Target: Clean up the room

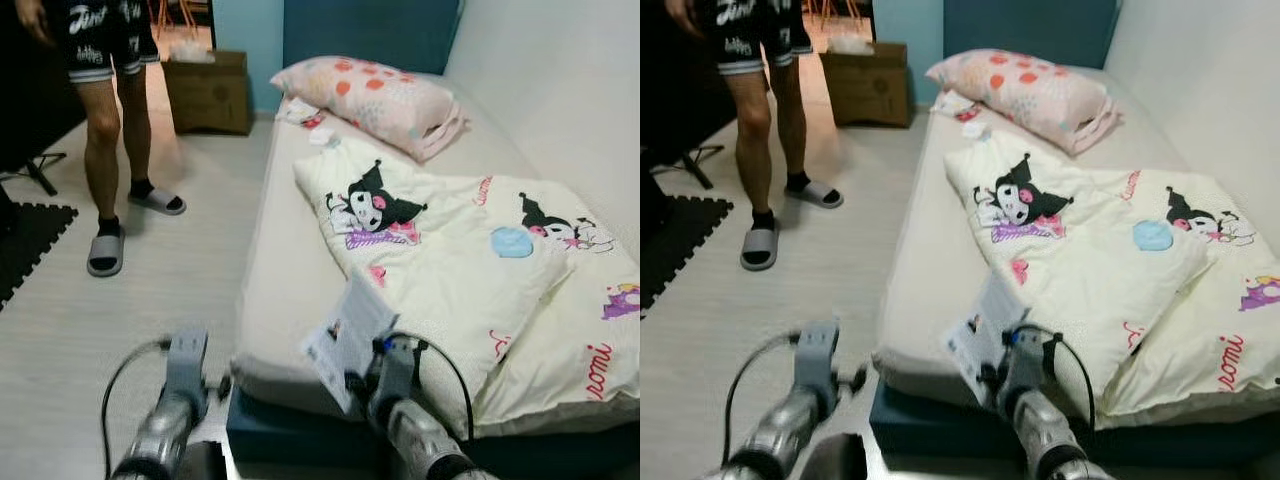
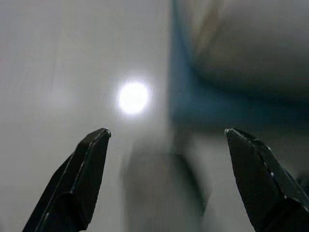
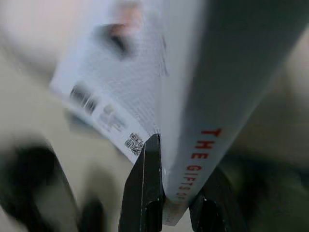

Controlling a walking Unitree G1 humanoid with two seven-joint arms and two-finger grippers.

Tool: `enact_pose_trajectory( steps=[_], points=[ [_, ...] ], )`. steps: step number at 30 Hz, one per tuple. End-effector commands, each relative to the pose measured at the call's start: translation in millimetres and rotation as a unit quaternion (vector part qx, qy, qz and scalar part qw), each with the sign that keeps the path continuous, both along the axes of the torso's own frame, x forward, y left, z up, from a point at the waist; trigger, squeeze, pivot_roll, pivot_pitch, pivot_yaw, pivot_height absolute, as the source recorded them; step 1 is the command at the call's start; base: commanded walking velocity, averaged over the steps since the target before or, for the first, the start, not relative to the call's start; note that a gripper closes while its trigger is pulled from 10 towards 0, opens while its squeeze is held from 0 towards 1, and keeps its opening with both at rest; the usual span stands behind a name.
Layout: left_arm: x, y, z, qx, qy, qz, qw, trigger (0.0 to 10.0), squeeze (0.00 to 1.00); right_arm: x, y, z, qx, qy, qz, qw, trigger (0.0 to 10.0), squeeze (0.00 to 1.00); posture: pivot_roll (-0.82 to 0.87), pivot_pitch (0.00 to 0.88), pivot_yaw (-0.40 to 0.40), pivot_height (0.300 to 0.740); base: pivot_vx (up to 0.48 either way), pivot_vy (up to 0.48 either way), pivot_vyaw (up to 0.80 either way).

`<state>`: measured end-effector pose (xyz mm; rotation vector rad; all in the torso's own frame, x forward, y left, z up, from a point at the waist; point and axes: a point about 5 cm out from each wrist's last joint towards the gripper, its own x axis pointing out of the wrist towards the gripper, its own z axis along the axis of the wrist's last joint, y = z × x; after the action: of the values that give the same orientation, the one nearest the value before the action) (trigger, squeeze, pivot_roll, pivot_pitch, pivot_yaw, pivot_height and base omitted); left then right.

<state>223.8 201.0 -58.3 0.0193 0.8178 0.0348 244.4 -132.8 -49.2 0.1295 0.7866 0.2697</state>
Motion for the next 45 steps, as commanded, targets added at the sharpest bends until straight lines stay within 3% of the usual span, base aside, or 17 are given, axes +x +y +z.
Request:
enact_pose_trajectory(
  steps=[1,2,6,10,15,23,25,26,28,29,32,33,35,40,41,44,45],
  points=[
    [-19.4,7.4,-11.2,0.017,0.042,0.007,0.999,10.0,0.00,-36.6,-7.5,-25.2,-0.043,0.091,0.015,0.995,0.0,0.00,0.11,0.000,-0.060,0.543,0.000,0.000,0.00],
    [-19.4,7.4,-11.2,0.017,0.042,0.007,0.999,10.0,0.00,-36.6,-7.5,-25.2,-0.043,0.091,0.015,0.995,0.0,0.00,0.11,0.000,-0.060,0.543,0.000,0.000,0.00],
    [-64.0,13.9,-32.4,0.022,0.117,0.034,0.992,10.0,0.00,-55.1,-13.8,-34.7,-0.046,0.119,0.014,0.992,0.0,0.00,0.10,0.000,-0.071,0.563,0.000,0.000,0.00],
    [-72.0,14.5,-35.6,0.028,0.131,0.030,0.991,10.0,0.00,-56.9,-12.0,-35.4,-0.038,0.121,0.017,0.992,0.0,0.00,0.10,0.000,-0.075,0.578,0.000,0.000,0.00],
    [-70.1,14.4,-34.8,0.031,0.127,0.025,0.991,10.0,0.00,-54.0,-9.1,-33.5,-0.024,0.112,0.022,0.993,0.0,0.00,0.11,0.000,-0.079,0.588,0.000,0.000,0.00],
    [-56.7,14.4,-29.3,0.033,0.110,0.019,0.993,10.0,0.00,-40.4,2.2,-24.6,0.019,0.075,0.032,0.996,0.0,0.00,0.11,0.000,-0.074,0.613,0.000,0.000,0.00],
    [-44.8,11.2,-24.4,0.027,0.088,0.022,0.996,10.0,0.00,-24.0,8.3,-12.8,0.076,0.036,0.021,0.996,0.0,0.00,0.10,0.000,-0.066,0.623,0.000,0.000,0.00],
    [-44.8,11.2,-24.4,0.027,0.088,0.022,0.996,10.0,0.00,-24.0,8.3,-12.8,0.076,0.036,0.021,0.996,0.0,0.00,0.10,0.000,-0.066,0.623,0.000,0.000,0.00],
    [-8.4,4.5,-5.2,0.005,0.011,0.027,1.000,10.0,0.00,7.2,17.5,14.1,0.183,-0.036,0.012,0.982,0.0,0.00,0.10,0.000,-0.065,0.633,0.000,0.000,0.00],
    [-8.4,4.5,-5.2,0.005,0.011,0.027,1.000,10.0,0.00,7.2,17.5,14.1,0.183,-0.036,0.012,0.982,0.0,0.00,0.10,0.000,-0.065,0.633,0.000,0.000,0.00],
    [48.2,-6.5,36.1,-0.014,-0.110,0.000,0.994,10.0,0.00,38.9,22.7,50.1,0.307,-0.117,0.016,0.944,0.0,0.00,0.10,0.000,-0.070,0.648,0.000,0.000,0.00],
    [48.2,-6.5,36.1,-0.014,-0.110,0.000,0.994,10.0,0.00,38.9,22.7,50.1,0.307,-0.117,0.016,0.944,0.0,0.00,0.10,0.000,-0.070,0.648,0.000,0.000,0.00],
    [65.4,-9.2,51.9,-0.018,-0.145,-0.010,0.989,10.0,0.00,44.2,22.9,56.2,0.316,-0.128,0.023,0.940,0.0,0.00,0.10,0.000,-0.068,0.658,0.000,0.000,0.00],
    [66.2,-10.8,51.9,-0.015,-0.139,-0.021,0.990,10.0,0.00,38.0,20.9,44.3,0.252,-0.099,0.017,0.963,0.0,0.00,0.10,0.000,-0.063,0.678,0.000,0.000,0.00],
    [53.5,-11.0,39.4,-0.011,-0.109,-0.020,0.994,10.0,0.00,31.4,15.7,34.8,0.221,-0.077,-0.005,0.972,0.0,0.00,0.10,0.000,-0.062,0.688,0.000,0.000,0.00],
    [46.7,-10.7,33.3,-0.009,-0.094,-0.019,0.995,10.0,0.00,26.9,13.7,29.9,0.209,-0.066,-0.008,0.976,0.0,0.00,0.10,0.000,-0.060,0.693,0.000,0.000,0.00],
    [35.3,-9.7,23.7,-0.002,-0.069,-0.020,0.997,10.0,0.00,21.8,11.4,24.3,0.193,-0.052,-0.013,0.980,0.0,0.00,0.10,0.000,-0.060,0.698,0.000,0.000,0.00]
  ],
)
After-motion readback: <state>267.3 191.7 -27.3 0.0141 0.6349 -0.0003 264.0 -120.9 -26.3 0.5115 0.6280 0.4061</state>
